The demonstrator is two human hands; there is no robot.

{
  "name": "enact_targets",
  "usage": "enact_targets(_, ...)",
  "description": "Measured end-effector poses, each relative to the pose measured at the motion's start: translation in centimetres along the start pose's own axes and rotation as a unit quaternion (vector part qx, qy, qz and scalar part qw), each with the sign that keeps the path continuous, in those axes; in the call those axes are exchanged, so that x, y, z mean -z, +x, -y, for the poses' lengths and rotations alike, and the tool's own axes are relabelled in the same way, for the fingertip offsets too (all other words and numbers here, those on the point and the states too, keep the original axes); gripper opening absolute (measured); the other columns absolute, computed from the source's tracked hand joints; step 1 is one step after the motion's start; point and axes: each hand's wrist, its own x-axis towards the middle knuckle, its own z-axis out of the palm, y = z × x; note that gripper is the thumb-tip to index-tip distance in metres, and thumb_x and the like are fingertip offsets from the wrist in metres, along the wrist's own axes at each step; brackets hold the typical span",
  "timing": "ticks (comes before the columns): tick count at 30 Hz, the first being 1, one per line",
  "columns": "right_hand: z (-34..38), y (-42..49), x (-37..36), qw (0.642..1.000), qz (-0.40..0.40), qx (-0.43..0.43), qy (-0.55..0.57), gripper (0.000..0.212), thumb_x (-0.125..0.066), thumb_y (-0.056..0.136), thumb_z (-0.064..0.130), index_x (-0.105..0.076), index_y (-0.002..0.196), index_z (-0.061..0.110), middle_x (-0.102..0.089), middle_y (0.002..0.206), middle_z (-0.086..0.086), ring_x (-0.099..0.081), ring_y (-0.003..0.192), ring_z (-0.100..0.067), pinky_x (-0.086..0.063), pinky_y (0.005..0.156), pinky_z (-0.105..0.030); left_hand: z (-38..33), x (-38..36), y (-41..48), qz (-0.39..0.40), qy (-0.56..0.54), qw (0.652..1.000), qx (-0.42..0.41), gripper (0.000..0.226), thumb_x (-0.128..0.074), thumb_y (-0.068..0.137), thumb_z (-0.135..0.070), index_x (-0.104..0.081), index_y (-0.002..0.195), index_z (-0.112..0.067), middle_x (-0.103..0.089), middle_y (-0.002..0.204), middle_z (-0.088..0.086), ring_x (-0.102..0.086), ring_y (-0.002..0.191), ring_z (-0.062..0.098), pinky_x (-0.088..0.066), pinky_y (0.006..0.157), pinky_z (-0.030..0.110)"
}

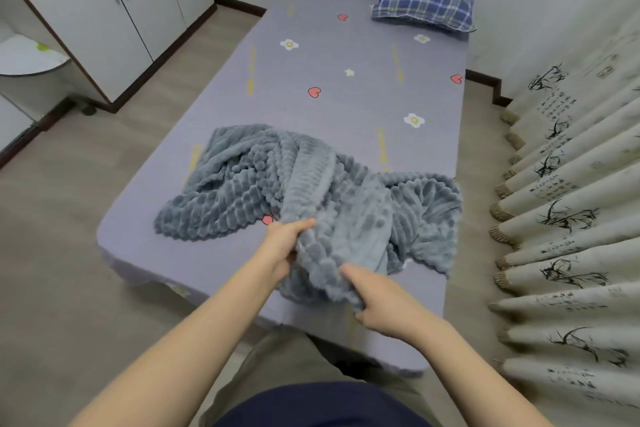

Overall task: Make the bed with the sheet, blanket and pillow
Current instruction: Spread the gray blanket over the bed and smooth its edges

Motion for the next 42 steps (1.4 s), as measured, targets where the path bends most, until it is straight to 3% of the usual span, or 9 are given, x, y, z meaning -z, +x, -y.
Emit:
enact_targets(5,-4.6,-0.1,-2.1,0.973,-0.117,-0.201,-0.02,0.021,-0.053,0.075,0.005,-0.038,0.076,0.02,-0.042,0.075,0.002,-0.049,0.072,-0.027,-0.025,0.045,-0.029,-1.7,3.0,-0.3,-0.01,-0.116,0.993,-0.031,0.027,-0.067,0.086,-0.009,-0.066,0.111,0.002,-0.075,0.097,0.012,-0.073,0.083,0.021,-0.06,0.071,0.03)
enact_targets(9,-5.8,-0.3,-2.1,0.964,-0.16,-0.212,0.009,0.028,-0.049,0.076,0.014,-0.029,0.059,0.025,-0.04,0.062,0.004,-0.044,0.066,-0.023,-0.025,0.05,-0.032,-4.1,3.2,-0.9,0.029,-0.181,0.979,-0.09,0.023,-0.064,0.089,-0.017,-0.071,0.106,-0.004,-0.073,0.106,0.012,-0.071,0.095,0.023,-0.058,0.084,0.036)
enact_targets(13,-3.2,0.0,1.4,0.838,-0.217,-0.203,0.457,0.026,-0.043,0.092,0.022,-0.061,0.074,0.029,-0.069,0.079,0.005,-0.064,0.075,-0.017,-0.049,0.061,-0.025,-5.5,2.7,-1.9,0.133,-0.249,0.938,-0.199,0.042,-0.056,0.092,-0.037,-0.063,0.123,-0.009,-0.063,0.128,0.011,-0.061,0.115,0.023,-0.046,0.096,0.04)
enact_targets(18,1.6,0.8,7.1,0.684,-0.232,-0.063,0.689,0.024,-0.043,0.095,0.01,-0.066,0.1,0.013,-0.071,0.091,-0.004,-0.068,0.082,-0.016,-0.055,0.065,-0.029,-0.2,1.6,-3.6,0.18,0.23,0.932,-0.213,0.06,-0.083,0.072,-0.029,-0.053,0.123,-0.04,-0.058,0.123,-0.026,-0.056,0.109,-0.013,-0.049,0.083,0.009)
enact_targets(21,5.0,1.7,9.8,0.734,-0.189,0.01,0.652,0.011,-0.054,0.091,0.017,-0.064,0.092,0.012,-0.063,0.079,-0.002,-0.063,0.071,-0.012,-0.051,0.061,-0.028,3.9,-1.0,-4.3,0.189,0.295,0.922,-0.162,0.068,-0.088,0.064,-0.03,-0.055,0.123,-0.033,-0.064,0.118,-0.021,-0.06,0.108,-0.007,-0.049,0.084,0.01)
enact_targets(26,5.0,2.9,12.2,0.769,-0.129,0.12,0.614,0.031,-0.055,0.097,0.019,-0.053,0.126,0.024,-0.061,0.127,0.004,-0.06,0.117,-0.006,-0.052,0.093,-0.021,2.0,-3.5,-4.2,-0.051,0.244,0.935,-0.253,0.032,-0.066,0.089,-0.033,-0.067,0.111,-0.01,-0.072,0.106,0.007,-0.067,0.1,0.019,-0.052,0.094,0.041)
enact_targets(30,-0.4,2.6,9.8,0.853,-0.242,-0.013,0.461,0.058,-0.061,0.082,-0.003,-0.048,0.136,0.015,-0.055,0.127,0.001,-0.054,0.123,-0.021,-0.052,0.082,-0.02,-1.3,-2.0,-5.7,-0.022,0.095,0.962,-0.254,0.016,-0.063,0.092,-0.029,-0.069,0.104,-0.022,-0.076,0.097,-0.002,-0.072,0.094,0.019,-0.058,0.075,0.032)
enact_targets(36,-3.1,1.8,-1.7,0.969,0.031,-0.14,0.202,0.133,-0.075,0.048,0.073,-0.005,0.152,0.028,0.005,0.157,0.007,-0.005,0.146,-0.029,-0.022,0.117,-0.052,-4.1,-4.5,-8.7,0.06,-0.024,0.966,-0.251,0.03,-0.055,0.097,-0.023,-0.067,0.112,-0.001,-0.072,0.106,0.014,-0.071,0.095,0.024,-0.059,0.07,0.031)
enact_targets(42,-0.7,4.8,1.2,0.841,-0.197,-0.136,0.486,0.011,-0.049,0.098,0.024,-0.059,0.102,0.022,-0.067,0.111,-0.018,-0.059,0.111,-0.036,-0.051,0.09,-0.039,-5.8,-7.6,-8.9,0.225,-0.055,0.936,-0.264,0.035,-0.046,0.098,-0.005,-0.051,0.132,-0.006,-0.057,0.136,0.011,-0.055,0.125,0.02,-0.046,0.105,0.034)
